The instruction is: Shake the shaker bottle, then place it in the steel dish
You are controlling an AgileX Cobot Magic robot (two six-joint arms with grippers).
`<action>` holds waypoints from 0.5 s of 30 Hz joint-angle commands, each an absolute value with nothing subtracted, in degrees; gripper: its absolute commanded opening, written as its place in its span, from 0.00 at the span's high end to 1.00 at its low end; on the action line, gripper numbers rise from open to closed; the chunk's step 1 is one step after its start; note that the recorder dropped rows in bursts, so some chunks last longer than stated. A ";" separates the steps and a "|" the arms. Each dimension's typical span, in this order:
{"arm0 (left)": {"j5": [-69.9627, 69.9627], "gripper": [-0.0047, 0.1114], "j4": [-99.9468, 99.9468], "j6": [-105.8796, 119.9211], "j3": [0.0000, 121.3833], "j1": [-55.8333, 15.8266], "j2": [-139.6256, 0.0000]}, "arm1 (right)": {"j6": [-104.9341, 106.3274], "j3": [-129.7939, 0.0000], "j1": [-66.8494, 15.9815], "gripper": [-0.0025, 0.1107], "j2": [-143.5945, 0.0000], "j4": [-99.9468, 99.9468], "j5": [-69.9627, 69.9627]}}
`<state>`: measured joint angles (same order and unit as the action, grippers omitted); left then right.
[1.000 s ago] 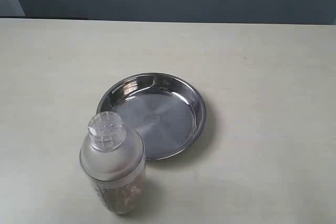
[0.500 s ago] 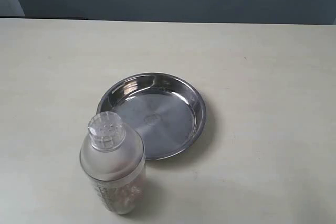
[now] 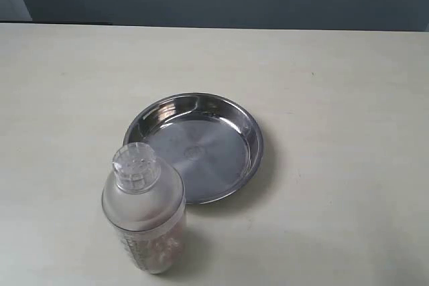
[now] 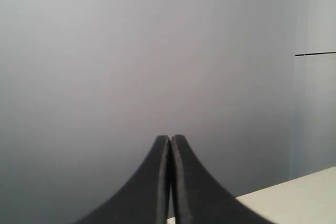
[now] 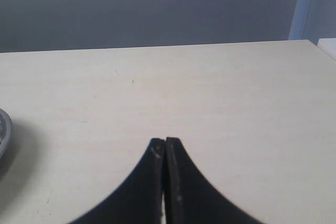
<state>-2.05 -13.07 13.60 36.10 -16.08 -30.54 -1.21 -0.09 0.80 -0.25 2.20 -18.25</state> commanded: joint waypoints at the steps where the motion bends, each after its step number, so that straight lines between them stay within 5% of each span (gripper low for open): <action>1: -7.50 0.95 -11.89 12.14 32.76 -17.23 -32.08 | -1.14 0.00 0.60 0.99 0.00 2.04 -17.57; 5: -13.59 0.95 -10.45 5.77 23.70 -17.85 -33.37 | -1.14 0.00 0.60 0.99 0.00 2.04 -17.57; 10: -46.32 0.86 7.93 -11.40 7.59 -20.34 -34.46 | -1.14 0.00 0.60 0.99 0.00 2.04 -17.57; 12: -48.07 0.73 8.19 -14.50 4.88 -20.34 -36.40 | -1.14 0.00 0.60 0.99 0.00 2.04 -17.57; 15: -48.65 0.33 9.18 -15.44 3.92 -20.34 -40.80 | -1.14 0.00 0.60 0.99 0.00 2.04 -17.57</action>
